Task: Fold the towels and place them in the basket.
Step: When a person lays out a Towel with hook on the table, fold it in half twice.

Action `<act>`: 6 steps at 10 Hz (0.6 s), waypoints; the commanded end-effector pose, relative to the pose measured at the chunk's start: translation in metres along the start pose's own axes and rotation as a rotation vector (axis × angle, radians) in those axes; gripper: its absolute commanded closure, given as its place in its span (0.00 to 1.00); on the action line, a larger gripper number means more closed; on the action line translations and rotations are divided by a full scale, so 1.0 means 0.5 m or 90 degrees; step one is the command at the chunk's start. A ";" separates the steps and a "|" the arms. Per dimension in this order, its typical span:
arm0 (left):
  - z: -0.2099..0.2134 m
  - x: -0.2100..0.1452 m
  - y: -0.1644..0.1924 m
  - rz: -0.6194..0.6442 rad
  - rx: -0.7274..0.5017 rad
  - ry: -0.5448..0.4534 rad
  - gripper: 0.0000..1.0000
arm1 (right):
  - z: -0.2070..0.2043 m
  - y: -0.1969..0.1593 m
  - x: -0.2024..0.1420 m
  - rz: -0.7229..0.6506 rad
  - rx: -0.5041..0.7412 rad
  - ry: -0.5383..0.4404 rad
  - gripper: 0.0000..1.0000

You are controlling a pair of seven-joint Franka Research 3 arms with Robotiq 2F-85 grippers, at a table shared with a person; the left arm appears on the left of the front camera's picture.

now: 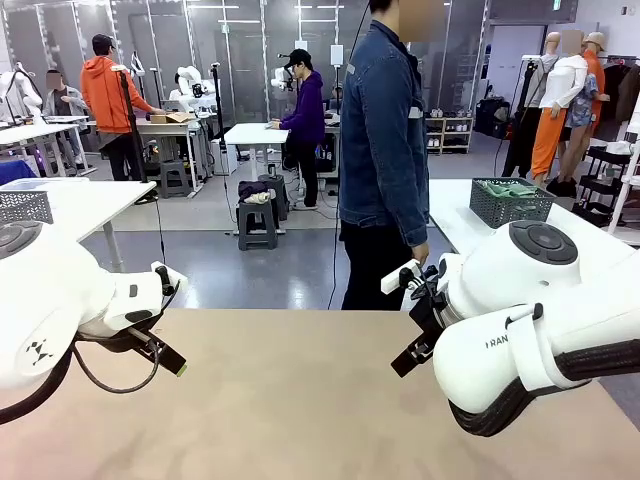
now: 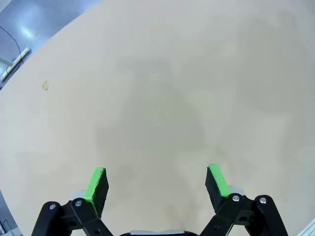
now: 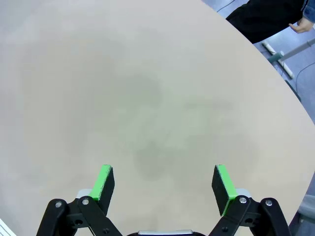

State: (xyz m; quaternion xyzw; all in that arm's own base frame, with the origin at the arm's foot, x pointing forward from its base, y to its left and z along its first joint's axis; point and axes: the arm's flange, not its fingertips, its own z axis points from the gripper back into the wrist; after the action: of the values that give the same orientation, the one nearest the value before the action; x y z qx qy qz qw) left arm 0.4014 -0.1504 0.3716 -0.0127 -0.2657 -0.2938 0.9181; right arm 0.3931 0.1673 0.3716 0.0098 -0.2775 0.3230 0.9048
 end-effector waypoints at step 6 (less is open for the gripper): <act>0.000 0.000 0.001 0.001 0.000 0.000 0.00 | 0.000 0.000 0.000 -0.002 0.000 0.000 0.00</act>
State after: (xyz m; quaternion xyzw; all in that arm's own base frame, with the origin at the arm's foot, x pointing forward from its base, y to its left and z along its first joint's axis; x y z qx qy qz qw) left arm 0.4014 -0.1504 0.3716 -0.0127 -0.2657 -0.2938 0.9181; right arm 0.3931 0.1673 0.3716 0.0098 -0.2775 0.3230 0.9048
